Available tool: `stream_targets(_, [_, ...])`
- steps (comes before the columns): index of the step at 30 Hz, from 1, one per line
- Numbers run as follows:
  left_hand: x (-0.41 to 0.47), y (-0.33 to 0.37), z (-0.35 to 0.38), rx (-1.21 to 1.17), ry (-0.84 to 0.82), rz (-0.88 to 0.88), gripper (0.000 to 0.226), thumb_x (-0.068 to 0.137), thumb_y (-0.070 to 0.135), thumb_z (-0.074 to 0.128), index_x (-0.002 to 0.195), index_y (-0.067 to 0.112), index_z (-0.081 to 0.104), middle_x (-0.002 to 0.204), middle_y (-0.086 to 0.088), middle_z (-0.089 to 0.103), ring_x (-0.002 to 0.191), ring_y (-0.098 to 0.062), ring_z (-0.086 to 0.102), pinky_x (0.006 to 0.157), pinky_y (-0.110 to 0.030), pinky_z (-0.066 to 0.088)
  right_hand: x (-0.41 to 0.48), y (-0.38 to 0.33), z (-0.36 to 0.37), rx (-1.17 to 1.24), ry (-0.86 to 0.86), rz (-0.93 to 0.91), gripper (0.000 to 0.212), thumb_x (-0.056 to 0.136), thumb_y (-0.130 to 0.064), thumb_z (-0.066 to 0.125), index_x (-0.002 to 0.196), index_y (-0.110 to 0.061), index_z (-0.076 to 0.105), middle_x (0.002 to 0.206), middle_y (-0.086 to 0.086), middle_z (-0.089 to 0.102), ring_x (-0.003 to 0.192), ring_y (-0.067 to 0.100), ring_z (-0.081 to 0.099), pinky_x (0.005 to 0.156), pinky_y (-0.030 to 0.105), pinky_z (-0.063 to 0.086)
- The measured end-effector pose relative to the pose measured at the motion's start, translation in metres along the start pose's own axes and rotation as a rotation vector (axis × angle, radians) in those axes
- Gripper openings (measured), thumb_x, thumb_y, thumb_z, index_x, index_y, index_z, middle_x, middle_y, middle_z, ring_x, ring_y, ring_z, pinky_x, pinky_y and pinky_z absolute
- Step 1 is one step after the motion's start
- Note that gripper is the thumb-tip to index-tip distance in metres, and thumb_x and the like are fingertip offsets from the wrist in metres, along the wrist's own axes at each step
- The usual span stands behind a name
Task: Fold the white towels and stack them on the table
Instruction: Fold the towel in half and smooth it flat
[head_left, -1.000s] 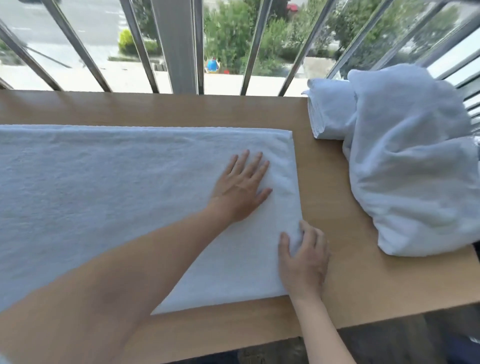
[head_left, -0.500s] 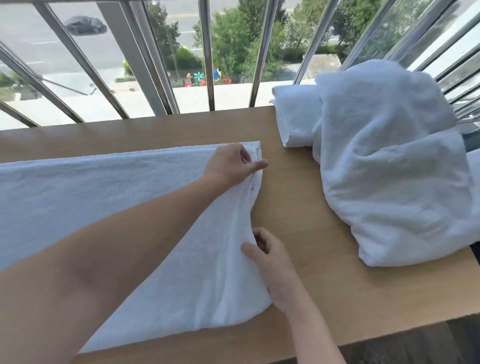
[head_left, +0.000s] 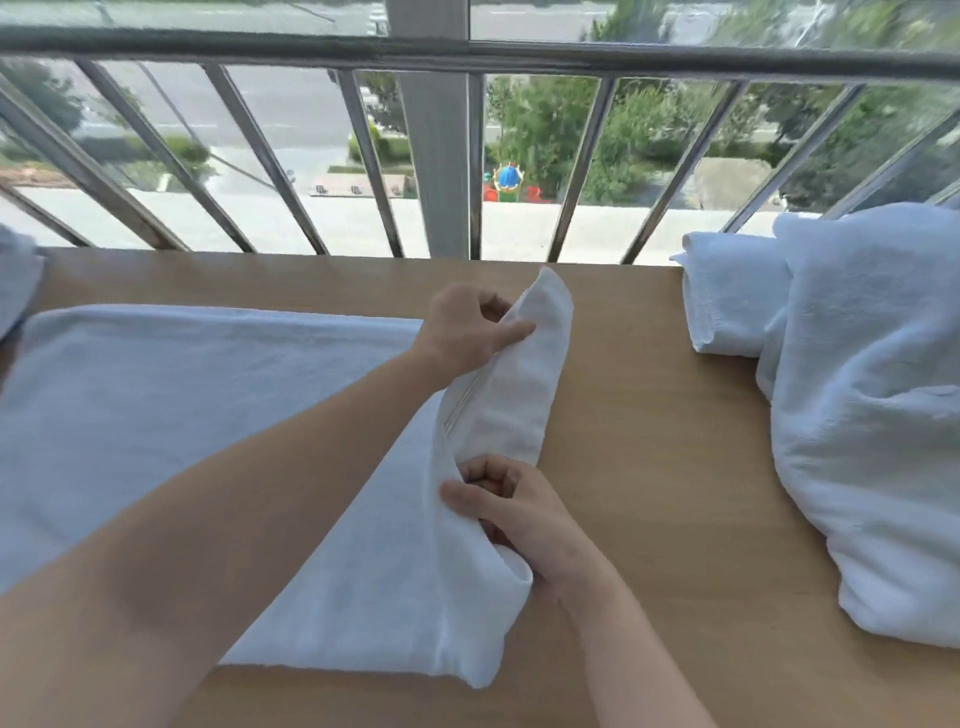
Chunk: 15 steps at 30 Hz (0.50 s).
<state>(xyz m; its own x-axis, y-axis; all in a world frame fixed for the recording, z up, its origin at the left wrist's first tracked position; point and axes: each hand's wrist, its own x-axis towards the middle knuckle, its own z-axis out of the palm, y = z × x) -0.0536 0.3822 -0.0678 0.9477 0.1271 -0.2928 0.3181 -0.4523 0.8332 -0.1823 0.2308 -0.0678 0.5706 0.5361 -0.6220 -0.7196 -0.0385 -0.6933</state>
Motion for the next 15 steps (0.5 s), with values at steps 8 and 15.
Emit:
stream_targets(8, [-0.057,-0.067,-0.164,-0.309,0.167,-0.014,0.019,0.077,0.024,0.088,0.081,0.008,0.077,0.082,-0.007,0.078,0.073,-0.017,0.072,0.078,-0.042,0.061,0.044,-0.001,0.131,-0.069,-0.107,0.034,0.017,0.078,-0.024,0.084,0.080,-0.014,0.070,0.083,0.009,0.069,0.068,0.021,0.062,0.062,0.030,0.052])
stream_targets(15, [-0.102,-0.135,-0.314,-0.448,0.215,0.054,0.019,0.076,0.025,0.089,0.084,0.012,0.079,0.087,-0.006,0.078,0.082,-0.022,0.075,0.075,-0.033,0.060,0.084,0.004,0.272,-0.199,-0.192,0.072,0.019,0.071,-0.026,0.087,0.073,-0.021,0.068,0.086,0.010,0.064,0.076,0.028,0.057,0.068,0.036,0.049])
